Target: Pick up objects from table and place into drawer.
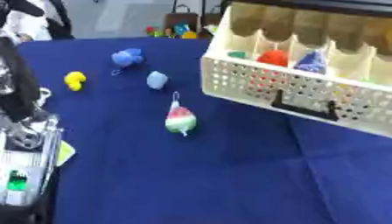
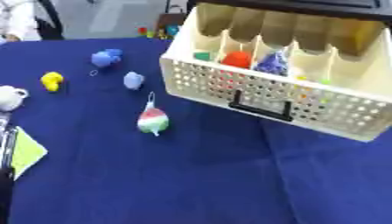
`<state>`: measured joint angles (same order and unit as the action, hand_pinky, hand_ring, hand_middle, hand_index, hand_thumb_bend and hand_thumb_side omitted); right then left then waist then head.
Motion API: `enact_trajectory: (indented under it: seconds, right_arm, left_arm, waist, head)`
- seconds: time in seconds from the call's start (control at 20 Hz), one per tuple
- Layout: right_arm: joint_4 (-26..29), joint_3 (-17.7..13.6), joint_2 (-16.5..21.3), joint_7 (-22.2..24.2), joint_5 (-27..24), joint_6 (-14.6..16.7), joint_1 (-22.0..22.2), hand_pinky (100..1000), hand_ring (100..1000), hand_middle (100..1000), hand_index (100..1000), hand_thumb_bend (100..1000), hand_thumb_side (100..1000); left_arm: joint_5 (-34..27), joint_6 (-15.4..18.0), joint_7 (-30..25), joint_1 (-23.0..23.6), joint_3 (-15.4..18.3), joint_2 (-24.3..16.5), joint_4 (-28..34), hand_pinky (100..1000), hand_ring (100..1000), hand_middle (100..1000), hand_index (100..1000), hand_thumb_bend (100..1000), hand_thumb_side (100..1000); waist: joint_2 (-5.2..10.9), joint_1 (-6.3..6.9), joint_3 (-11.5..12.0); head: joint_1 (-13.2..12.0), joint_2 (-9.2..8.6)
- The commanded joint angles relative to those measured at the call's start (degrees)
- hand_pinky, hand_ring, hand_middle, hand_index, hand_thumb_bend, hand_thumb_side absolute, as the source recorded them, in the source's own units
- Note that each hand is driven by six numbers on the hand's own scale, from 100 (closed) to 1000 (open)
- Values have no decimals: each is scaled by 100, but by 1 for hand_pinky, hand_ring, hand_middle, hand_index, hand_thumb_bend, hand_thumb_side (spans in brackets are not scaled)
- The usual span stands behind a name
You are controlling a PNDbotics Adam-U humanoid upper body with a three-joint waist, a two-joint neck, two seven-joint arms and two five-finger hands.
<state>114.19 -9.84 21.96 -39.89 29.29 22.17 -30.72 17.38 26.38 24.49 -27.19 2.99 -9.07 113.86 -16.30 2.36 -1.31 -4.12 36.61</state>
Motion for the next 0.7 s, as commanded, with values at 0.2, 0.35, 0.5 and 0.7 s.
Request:
enact_trajectory:
  seconds: [0.2,0.35,0.5,0.7]
  right_arm:
    - [41,-2,80,-5,-38,26,-59,533,570,601,707,100,904]
    - [41,5,95,3,-40,21,-45,535,571,602,708,100,904]
    - [41,15,117,14,-44,15,-18,535,571,602,708,100,905]
    - [41,27,141,26,-49,14,-4,536,572,603,709,100,906]
  left_arm:
    - [-18,-28,33,-45,30,-92,73,420,583,668,829,195,758]
    - [66,-276,26,77,59,-477,73,417,604,679,843,177,751]
    - [239,-721,7,242,124,-1136,73,435,648,706,866,191,723]
    - [578,-1333,-19,582,235,-2125,73,468,702,745,915,224,689]
  waist:
    - [86,-13,-2]
    - [112,4,-5]
    - [152,33,6]
    - [186,52,3]
  head:
    - [-31,-96]
    - [-112,-100]
    - [-236,-96]
    - [-277,-53]
